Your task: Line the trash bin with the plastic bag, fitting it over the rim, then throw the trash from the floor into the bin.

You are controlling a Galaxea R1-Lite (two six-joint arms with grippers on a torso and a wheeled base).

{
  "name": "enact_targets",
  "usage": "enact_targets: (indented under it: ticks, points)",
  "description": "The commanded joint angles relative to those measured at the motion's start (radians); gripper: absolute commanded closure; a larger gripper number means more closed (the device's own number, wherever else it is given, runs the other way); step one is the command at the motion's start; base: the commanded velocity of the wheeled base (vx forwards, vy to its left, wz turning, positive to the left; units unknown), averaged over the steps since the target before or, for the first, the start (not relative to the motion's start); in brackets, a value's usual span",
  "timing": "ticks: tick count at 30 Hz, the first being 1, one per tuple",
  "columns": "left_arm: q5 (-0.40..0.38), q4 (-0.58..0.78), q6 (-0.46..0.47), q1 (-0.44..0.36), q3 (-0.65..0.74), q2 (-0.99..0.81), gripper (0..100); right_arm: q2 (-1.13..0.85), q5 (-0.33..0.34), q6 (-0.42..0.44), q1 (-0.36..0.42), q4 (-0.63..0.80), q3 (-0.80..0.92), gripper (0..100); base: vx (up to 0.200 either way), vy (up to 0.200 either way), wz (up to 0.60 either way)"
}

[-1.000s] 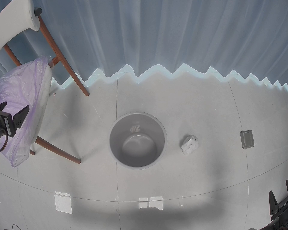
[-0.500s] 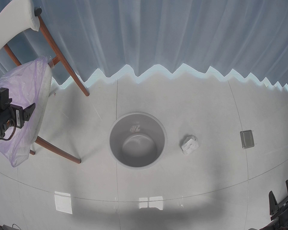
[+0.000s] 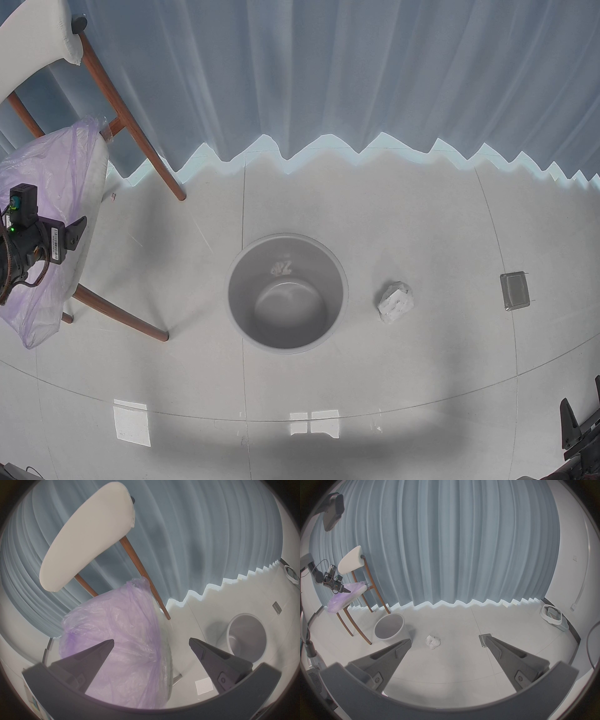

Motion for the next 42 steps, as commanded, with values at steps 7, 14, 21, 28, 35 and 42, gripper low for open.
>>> enact_targets:
  ticks: [7, 14, 21, 28, 35, 42]
  points:
    - [-0.005, -0.037, 0.004, 0.006, -0.058, 0.122, 0, -0.017, 0.001, 0.000, 0.002, 0.000, 0.018, 0, 0.000, 0.000, 0.00]
    - [-0.005, -0.042, 0.008, 0.006, -0.124, 0.199, 0, -0.017, 0.001, -0.002, 0.000, 0.000, 0.018, 0, 0.000, 0.000, 0.00]
    - [-0.007, -0.059, 0.011, 0.003, -0.172, 0.254, 0, -0.017, 0.001, -0.002, 0.000, 0.000, 0.018, 0, 0.000, 0.000, 0.00]
    - [-0.007, -0.069, 0.011, 0.019, -0.182, 0.277, 0, -0.017, 0.001, -0.002, 0.000, 0.000, 0.018, 0, 0.000, 0.000, 0.00]
    - [-0.008, -0.077, 0.011, 0.023, -0.172, 0.274, 100, -0.017, 0.001, -0.002, 0.000, 0.000, 0.018, 0, 0.000, 0.000, 0.00]
    - [-0.047, -0.077, -0.006, 0.040, -0.170, 0.269, 100, -0.017, 0.001, -0.002, 0.002, 0.000, 0.018, 0, 0.000, 0.000, 0.00]
